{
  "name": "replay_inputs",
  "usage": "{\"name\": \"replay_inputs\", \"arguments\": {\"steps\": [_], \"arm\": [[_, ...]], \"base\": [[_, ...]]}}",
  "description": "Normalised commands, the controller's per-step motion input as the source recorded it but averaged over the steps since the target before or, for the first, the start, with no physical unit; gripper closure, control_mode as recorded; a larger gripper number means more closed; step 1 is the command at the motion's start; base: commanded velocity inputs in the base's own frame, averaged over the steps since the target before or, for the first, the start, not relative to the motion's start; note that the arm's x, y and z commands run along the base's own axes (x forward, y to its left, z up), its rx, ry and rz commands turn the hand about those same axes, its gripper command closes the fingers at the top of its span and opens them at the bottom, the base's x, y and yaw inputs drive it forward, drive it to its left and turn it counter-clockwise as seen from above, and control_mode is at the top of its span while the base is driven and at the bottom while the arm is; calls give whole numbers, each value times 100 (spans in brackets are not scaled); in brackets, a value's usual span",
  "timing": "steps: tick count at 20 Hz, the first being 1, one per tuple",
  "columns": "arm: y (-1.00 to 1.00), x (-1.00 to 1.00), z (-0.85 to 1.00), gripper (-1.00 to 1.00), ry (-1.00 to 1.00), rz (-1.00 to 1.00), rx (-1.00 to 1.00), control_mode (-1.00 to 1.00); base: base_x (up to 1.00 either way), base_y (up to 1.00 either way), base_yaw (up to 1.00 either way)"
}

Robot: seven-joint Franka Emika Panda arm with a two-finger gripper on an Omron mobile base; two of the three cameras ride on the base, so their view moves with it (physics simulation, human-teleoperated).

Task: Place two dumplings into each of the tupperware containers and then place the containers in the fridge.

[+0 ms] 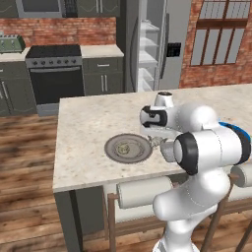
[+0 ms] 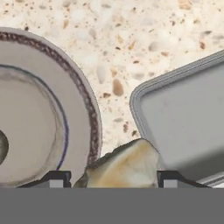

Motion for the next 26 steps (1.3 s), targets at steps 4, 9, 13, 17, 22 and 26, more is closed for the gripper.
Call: {"name": "replay_inputs", "arguments": {"steps": [4, 9, 13, 17, 22, 26], "arm": [[-65, -53, 41, 100, 0, -7, 7, -100], [-68, 21, 11, 100, 4, -10, 7, -100], [-57, 34, -3, 100, 6, -8, 1, -100], [-28, 1, -28, 100, 9, -5, 0, -100], [0, -3, -60, 100, 1, -4, 0, -100], [9, 1, -35, 100, 0, -4, 0, -100]], "base": [[0, 0, 0], [0, 0, 0], [0, 0, 0], [0, 0, 0], [0, 0, 0], [0, 0, 0]]}}
